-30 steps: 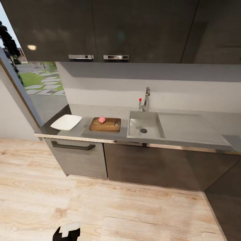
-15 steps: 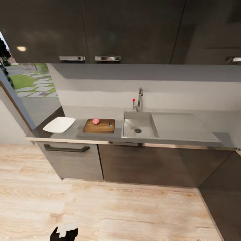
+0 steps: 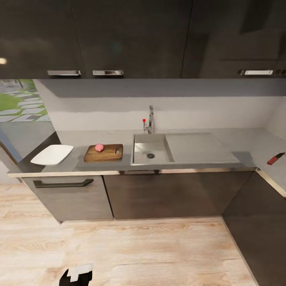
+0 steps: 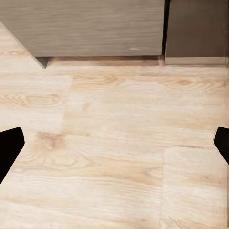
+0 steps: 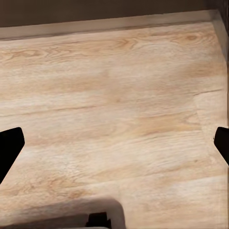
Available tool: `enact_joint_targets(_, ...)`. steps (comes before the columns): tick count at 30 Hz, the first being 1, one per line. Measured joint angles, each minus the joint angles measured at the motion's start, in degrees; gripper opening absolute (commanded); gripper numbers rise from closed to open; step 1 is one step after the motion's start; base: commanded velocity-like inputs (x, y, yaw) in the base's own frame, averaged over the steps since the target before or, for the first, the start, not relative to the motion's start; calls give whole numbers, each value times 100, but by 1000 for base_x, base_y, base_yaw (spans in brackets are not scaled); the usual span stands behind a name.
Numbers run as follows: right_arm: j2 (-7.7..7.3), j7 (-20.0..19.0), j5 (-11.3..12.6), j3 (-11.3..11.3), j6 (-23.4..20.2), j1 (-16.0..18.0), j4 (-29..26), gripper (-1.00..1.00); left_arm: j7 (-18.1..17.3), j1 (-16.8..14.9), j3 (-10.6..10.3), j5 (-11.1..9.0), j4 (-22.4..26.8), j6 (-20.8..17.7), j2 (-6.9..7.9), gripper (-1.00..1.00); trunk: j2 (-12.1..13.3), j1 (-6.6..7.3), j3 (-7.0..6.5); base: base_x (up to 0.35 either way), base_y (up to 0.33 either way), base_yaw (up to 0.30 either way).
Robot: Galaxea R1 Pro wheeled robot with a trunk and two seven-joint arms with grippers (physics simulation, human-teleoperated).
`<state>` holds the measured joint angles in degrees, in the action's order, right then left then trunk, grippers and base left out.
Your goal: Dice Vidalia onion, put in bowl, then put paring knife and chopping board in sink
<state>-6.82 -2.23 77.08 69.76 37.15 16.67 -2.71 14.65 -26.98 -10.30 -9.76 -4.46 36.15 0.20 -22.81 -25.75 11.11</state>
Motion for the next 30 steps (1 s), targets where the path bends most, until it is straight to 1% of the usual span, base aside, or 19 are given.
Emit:
enact_joint_targets(13,0,-4,0,0,1,1,5,100,0,0,0,0,0,1,1,100,0,0,-82,0,1,-216)
enact_joint_targets(15,0,-7,0,1,0,0,5,100,1,0,0,0,-1,2,0,100,0,0,-95,0,120,-214)
enact_joint_targets(30,-1,-7,-3,0,4,1,4,100,-2,-1,-1,1,-2,-6,0,100,0,0,-190,0,244,-214)
